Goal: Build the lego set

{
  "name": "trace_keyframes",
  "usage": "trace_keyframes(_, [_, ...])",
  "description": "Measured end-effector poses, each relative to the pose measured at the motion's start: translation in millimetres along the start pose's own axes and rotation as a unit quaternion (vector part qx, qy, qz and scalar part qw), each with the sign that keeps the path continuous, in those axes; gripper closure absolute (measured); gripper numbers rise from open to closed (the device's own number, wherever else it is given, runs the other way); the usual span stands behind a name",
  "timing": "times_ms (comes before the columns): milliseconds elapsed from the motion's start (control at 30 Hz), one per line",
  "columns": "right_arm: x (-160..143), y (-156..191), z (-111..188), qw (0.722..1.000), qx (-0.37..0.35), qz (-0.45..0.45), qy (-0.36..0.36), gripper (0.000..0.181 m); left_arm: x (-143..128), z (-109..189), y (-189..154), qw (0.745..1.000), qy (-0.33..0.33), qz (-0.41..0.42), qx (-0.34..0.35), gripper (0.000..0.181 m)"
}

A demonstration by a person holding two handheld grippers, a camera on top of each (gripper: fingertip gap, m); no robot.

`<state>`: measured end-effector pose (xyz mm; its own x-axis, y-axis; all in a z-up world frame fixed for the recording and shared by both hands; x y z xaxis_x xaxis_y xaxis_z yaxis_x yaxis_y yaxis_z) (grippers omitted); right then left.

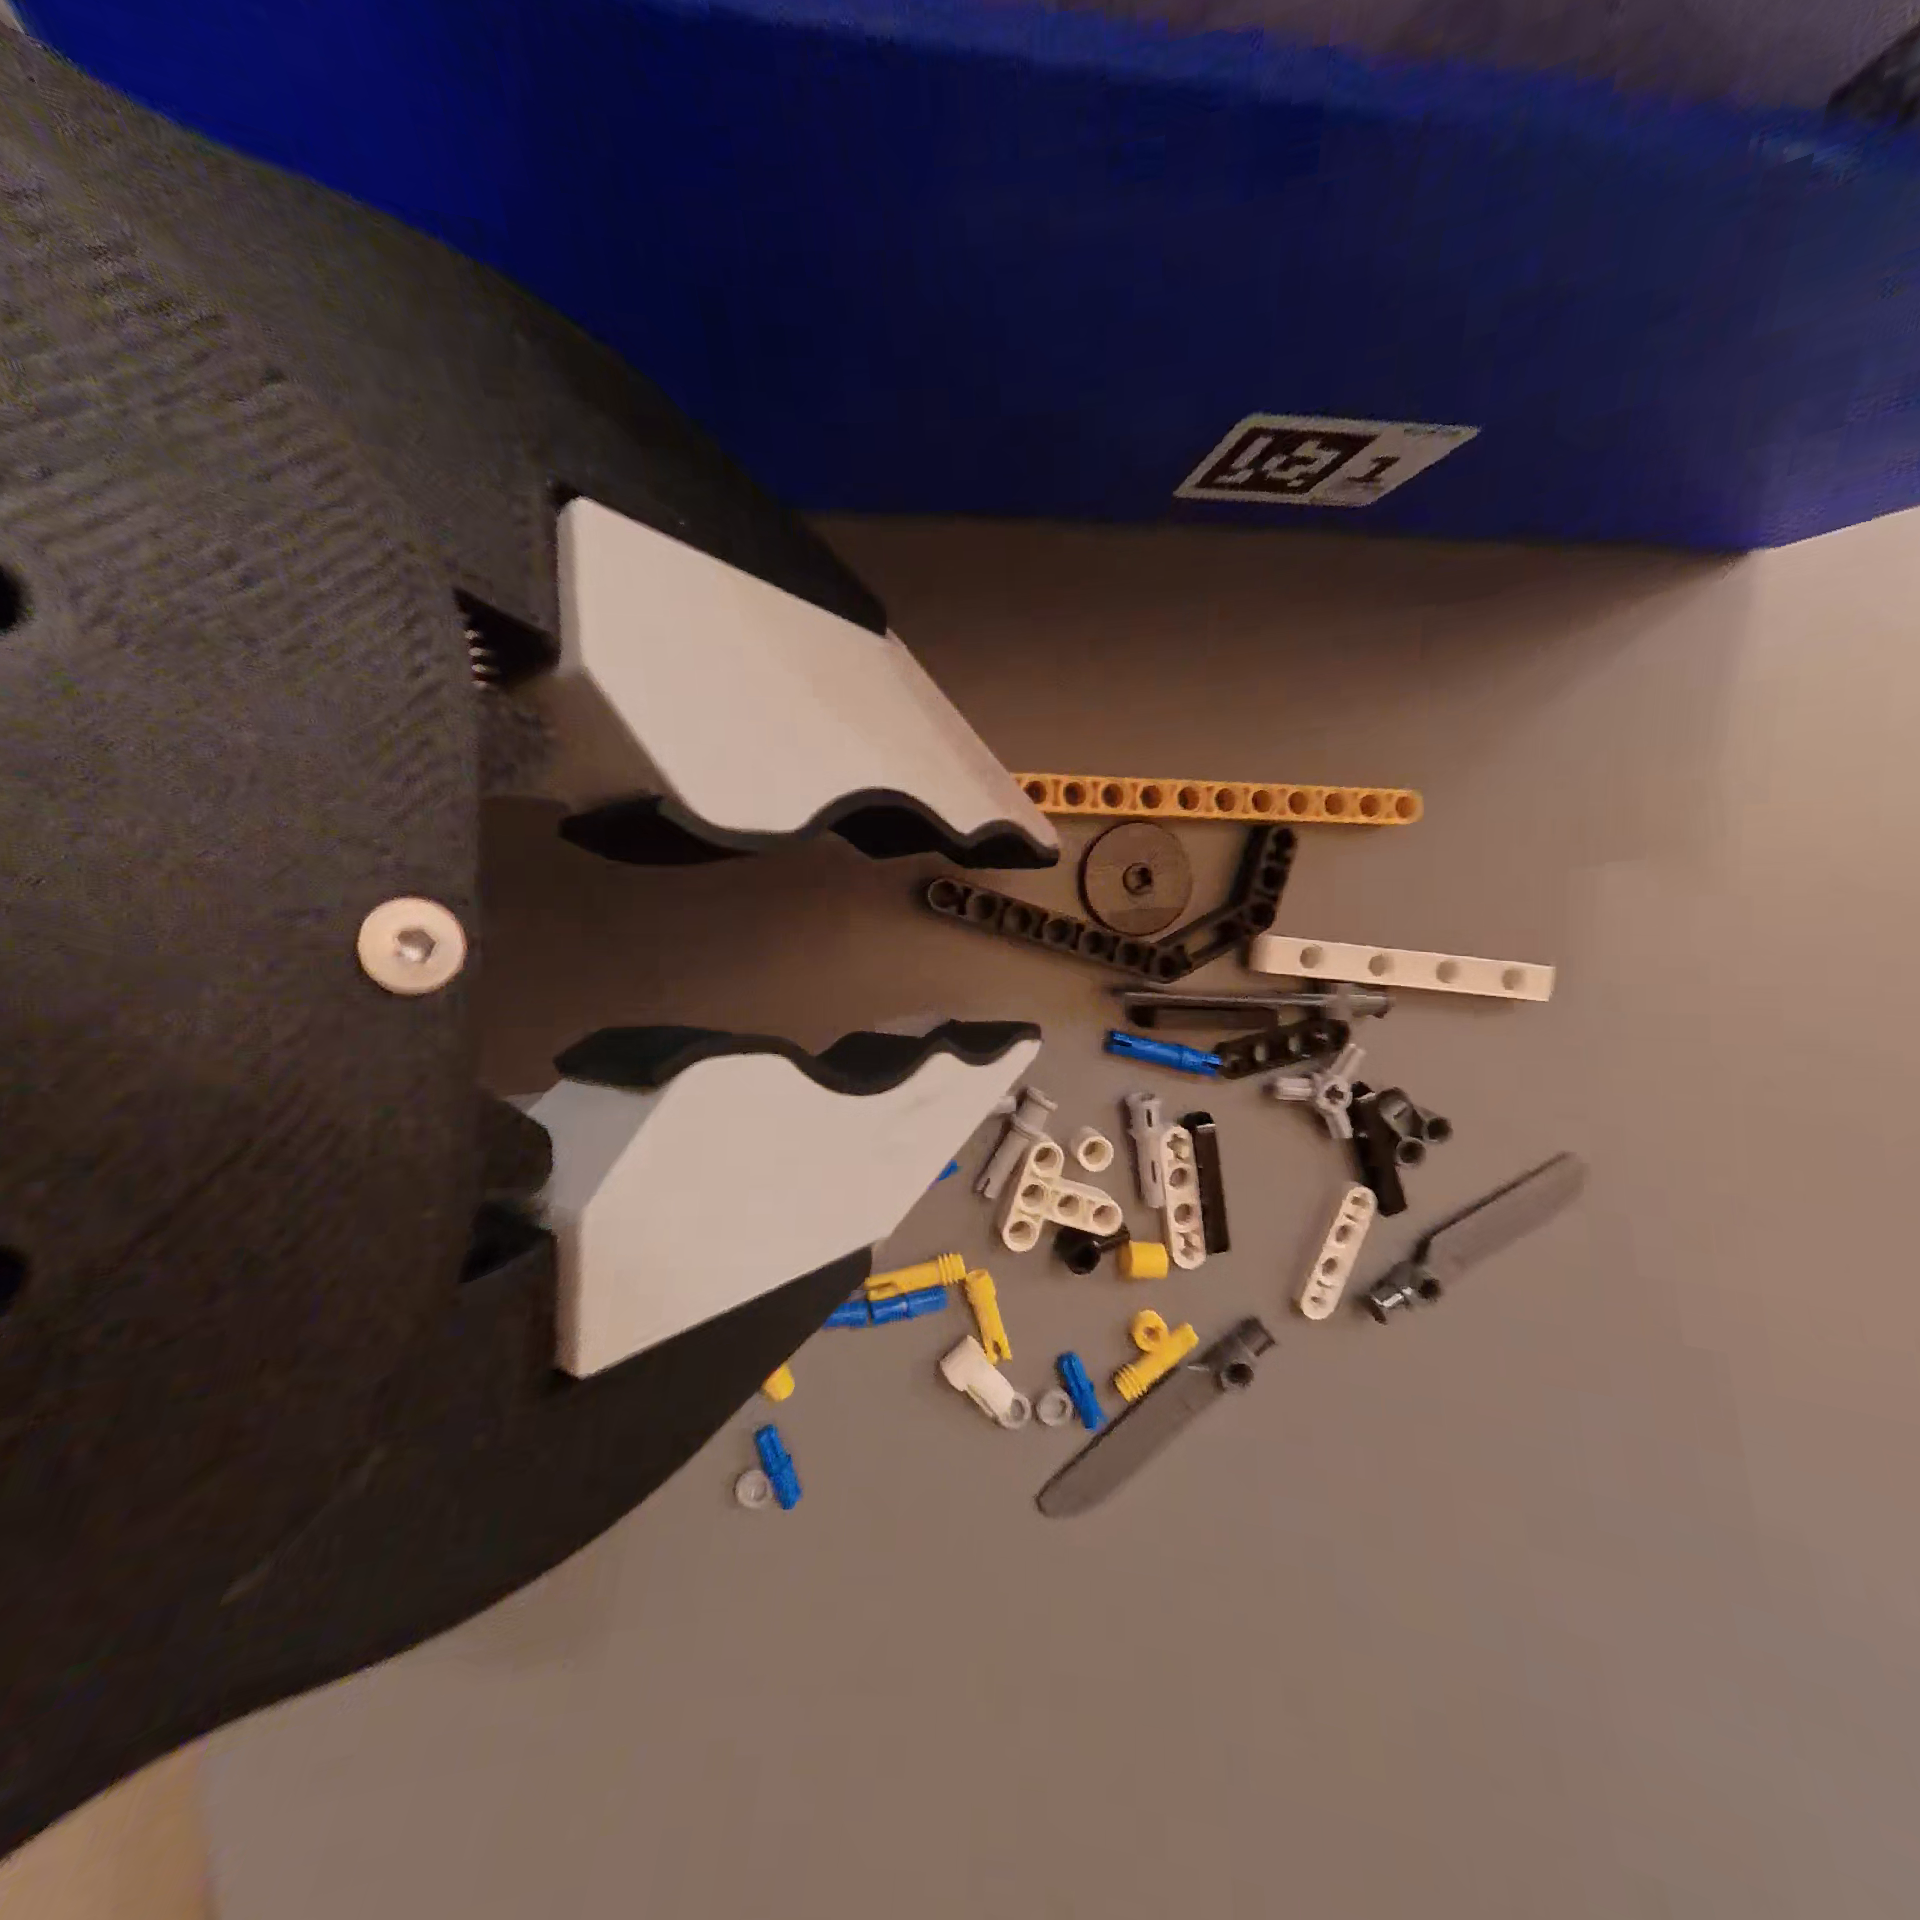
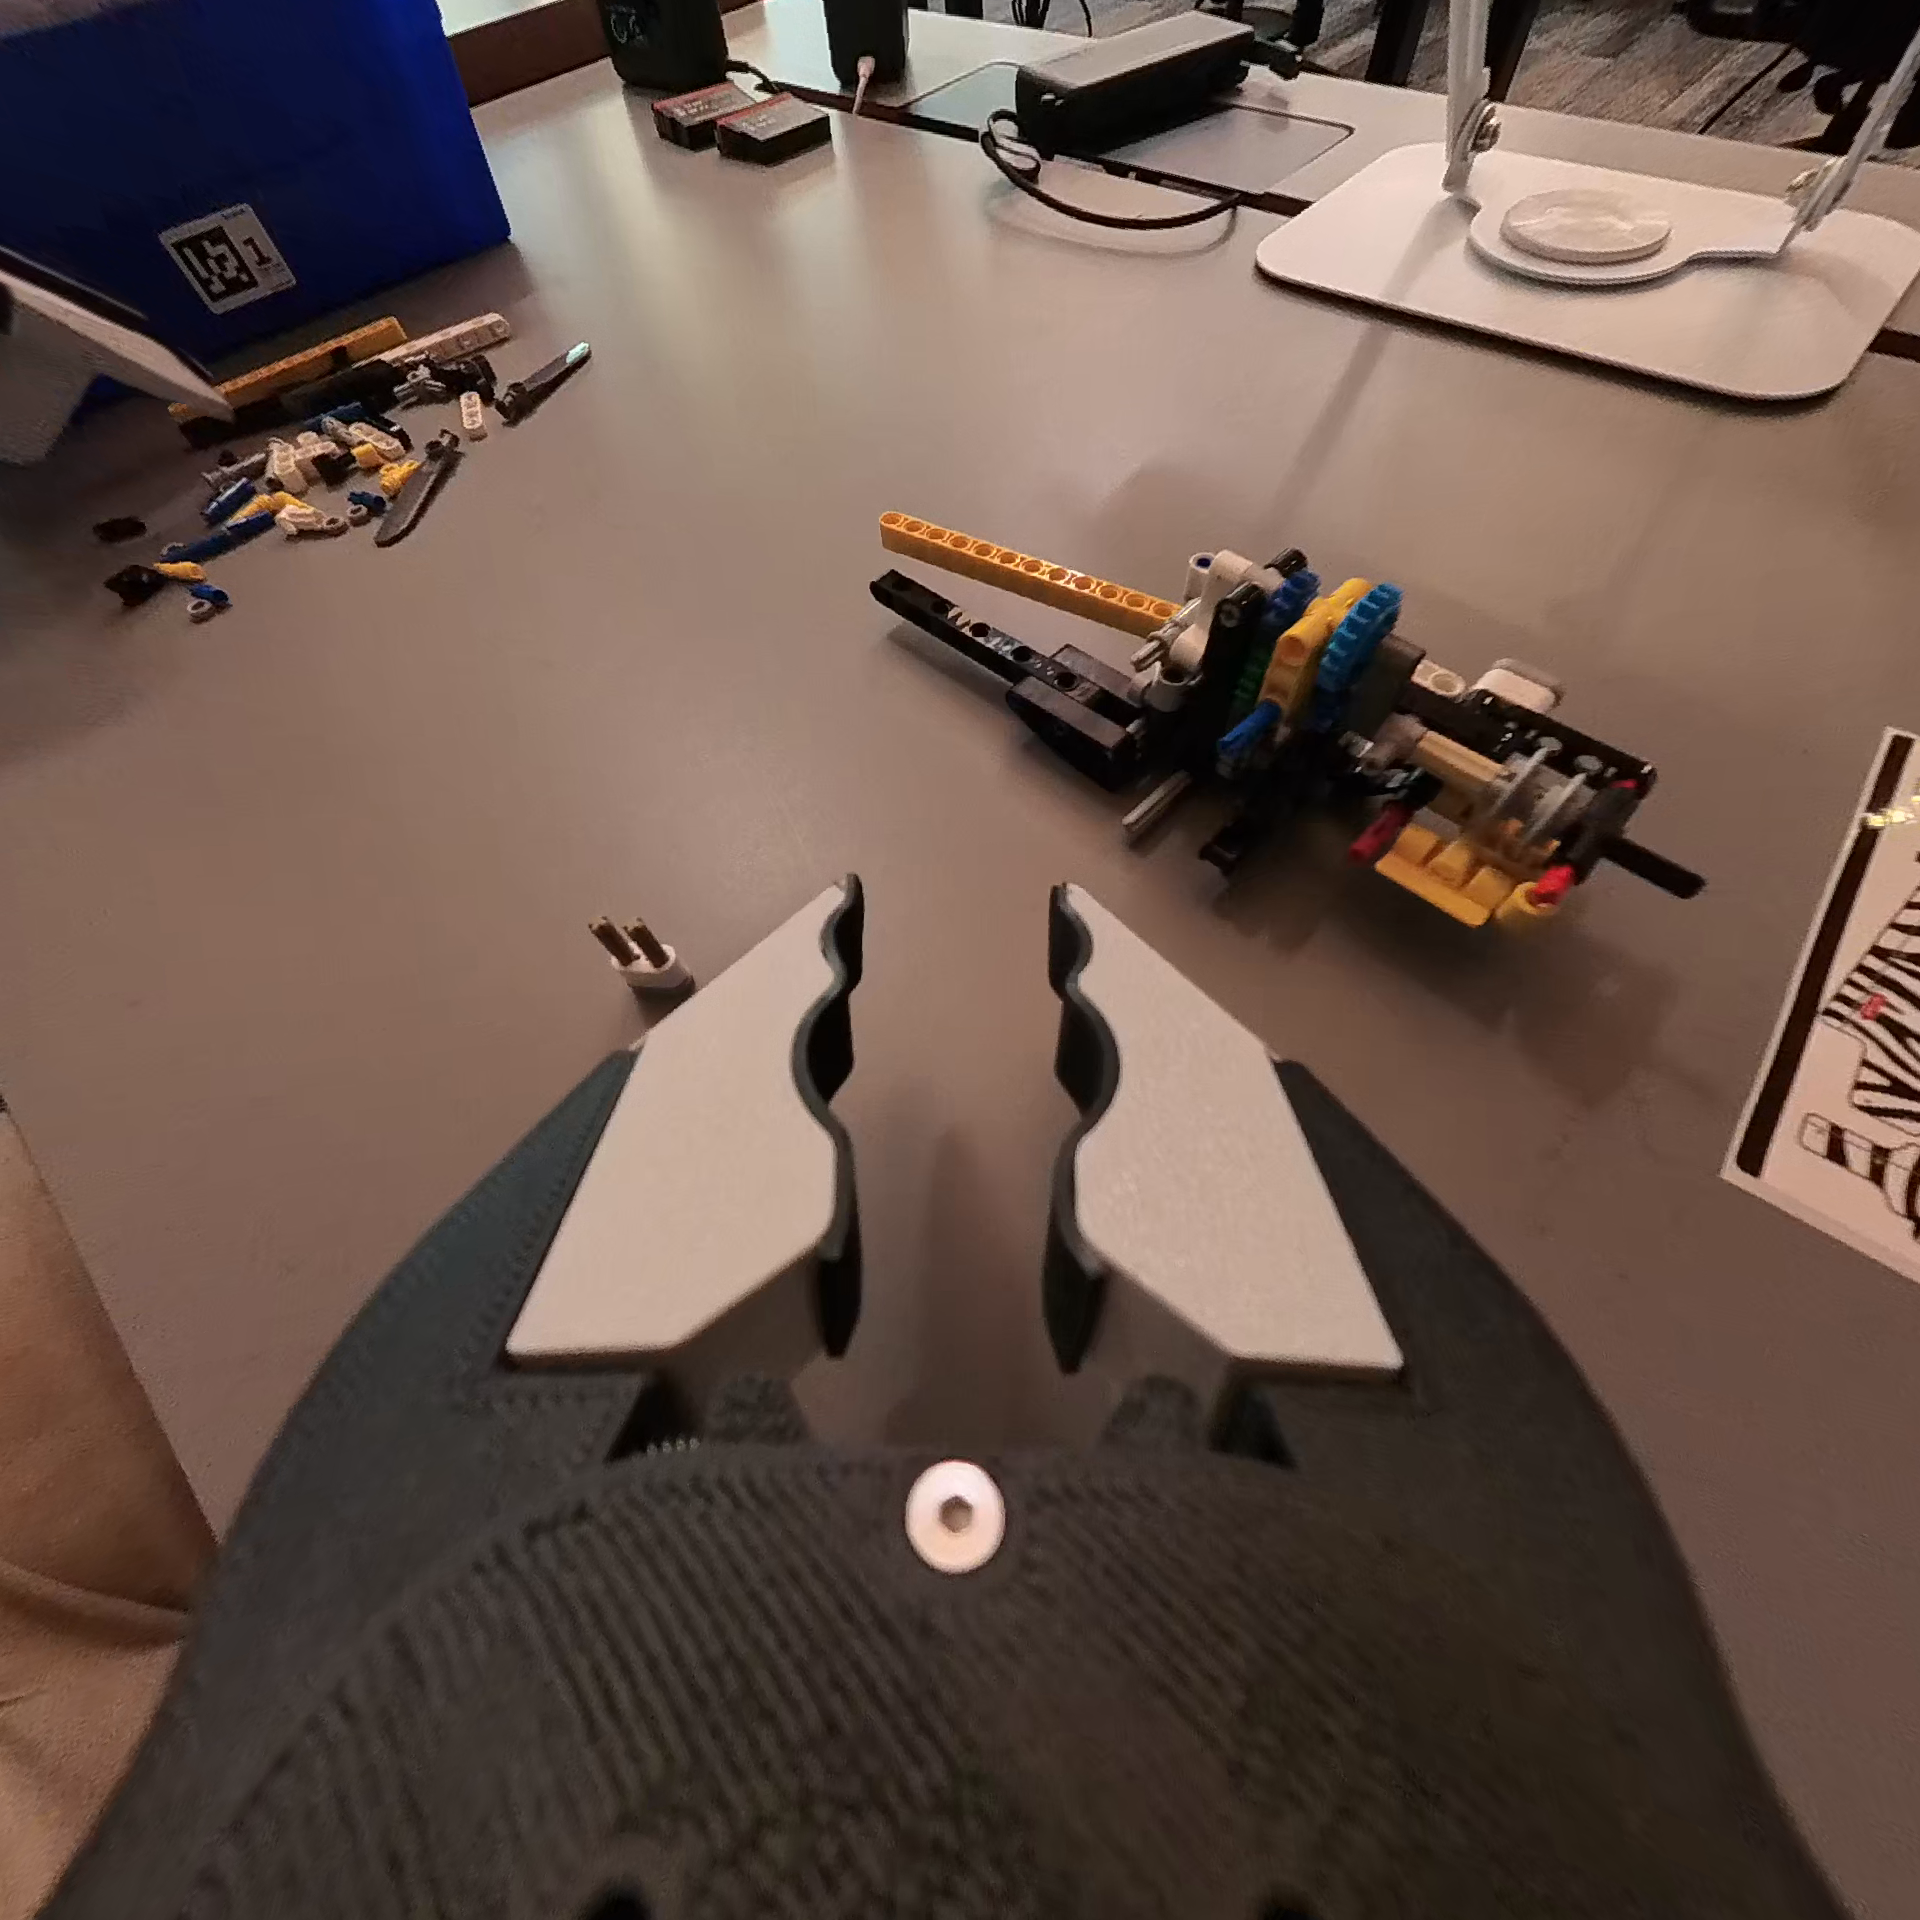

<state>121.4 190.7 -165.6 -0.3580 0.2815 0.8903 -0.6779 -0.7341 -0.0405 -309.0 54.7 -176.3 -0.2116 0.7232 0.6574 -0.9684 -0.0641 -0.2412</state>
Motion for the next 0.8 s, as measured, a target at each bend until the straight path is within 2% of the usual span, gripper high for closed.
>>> trace_keyframes(133, [0.0,0.3,0.2,1.000,-0.001,0.002,0.000,0.146,-7.3,-9.3,3.0,1.000,0.022,-0.004,0.011,0.158])
trace_keyframes(300, [-0.1,1.1,0.2,1.000,-0.002,0.005,0.000,0.146,-4.5,-9.5,-1.0,1.000,0.012,0.002,-0.011,0.169])
trace_keyframes(433, [-0.1,1.2,0.3,1.000,-0.003,0.006,-0.001,0.146,10.5,3.0,-8.3,0.999,-0.035,-0.014,-0.010,0.174])
trace_keyframes(500, [-0.1,1.3,0.5,1.000,-0.003,0.006,-0.001,0.146,22.5,13.9,-18.1,0.997,-0.073,-0.018,-0.032,0.176])
trace_keyframes(600, [0.1,1.6,0.9,1.000,-0.003,0.007,-0.004,0.147,40.3,30.3,-46.8,0.984,-0.130,-0.027,-0.118,0.176])
trace_keyframes(667, [0.6,2.0,1.9,1.000,0.000,0.008,-0.008,0.146,48.5,37.1,-76.2,0.964,-0.149,-0.030,-0.218,0.176])
trace_keyframes(733, [1.3,1.8,3.1,1.000,0.004,0.004,-0.012,0.146,49.5,37.5,-108.2,0.933,-0.130,-0.016,-0.334,0.176])
trace_keyframes(800, [1.7,1.4,3.9,1.000,0.012,-0.001,-0.015,0.145,40.4,30.3,-137.9,0.894,-0.064,0.012,-0.444,0.176])
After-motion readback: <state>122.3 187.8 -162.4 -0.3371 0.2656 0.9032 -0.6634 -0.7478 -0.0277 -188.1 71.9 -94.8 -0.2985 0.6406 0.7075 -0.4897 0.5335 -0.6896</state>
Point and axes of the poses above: each gripper's, where its closed fingertips meet, z back along the fingers, x out of its top, y = z × x across the jaws, the point moved 6 cm from there along z, back along the fingers, and after that the axes turned 14 degrees about -x, right-handed, at the moved point
